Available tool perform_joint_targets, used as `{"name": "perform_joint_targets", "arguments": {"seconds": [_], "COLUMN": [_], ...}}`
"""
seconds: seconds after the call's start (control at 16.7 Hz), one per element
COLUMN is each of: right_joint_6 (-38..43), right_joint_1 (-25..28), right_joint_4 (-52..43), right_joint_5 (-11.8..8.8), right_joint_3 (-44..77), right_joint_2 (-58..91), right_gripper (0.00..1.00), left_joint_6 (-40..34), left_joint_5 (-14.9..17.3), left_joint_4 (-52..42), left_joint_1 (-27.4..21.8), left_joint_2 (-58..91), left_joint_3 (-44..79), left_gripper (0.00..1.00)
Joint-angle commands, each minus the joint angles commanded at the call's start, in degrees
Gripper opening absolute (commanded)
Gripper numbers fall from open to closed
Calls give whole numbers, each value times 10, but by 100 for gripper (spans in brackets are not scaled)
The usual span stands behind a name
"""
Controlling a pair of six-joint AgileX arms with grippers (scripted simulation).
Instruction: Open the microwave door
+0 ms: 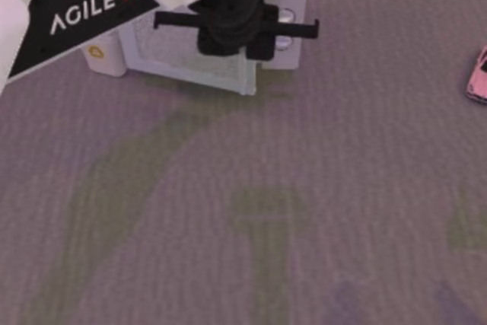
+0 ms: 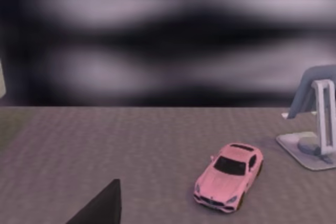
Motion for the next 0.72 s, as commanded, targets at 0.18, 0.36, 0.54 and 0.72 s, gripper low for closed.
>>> {"name": "perform_joint_targets", "arguments": {"seconds": [0.18, 0.36, 0.54, 0.72], "right_joint_6": [0, 0, 0, 0], "right_joint_1": [0, 0, 0, 0], "right_joint_4": [0, 0, 0, 0], "right_joint_5": [0, 0, 0, 0], "right_joint_3": [0, 0, 0, 0], "right_joint_2": [0, 0, 0, 0], "right_gripper": [100, 100, 100, 100], "left_joint_6": [0, 0, 6, 35], "left_joint_5": [0, 0, 7, 20], "left_joint_4": [0, 0, 5, 23], "left_joint_1": [0, 0, -3, 4], "left_joint_2": [0, 0, -6, -32], "left_joint_3": [0, 0, -9, -48], "left_gripper": [0, 0, 0, 0]}}
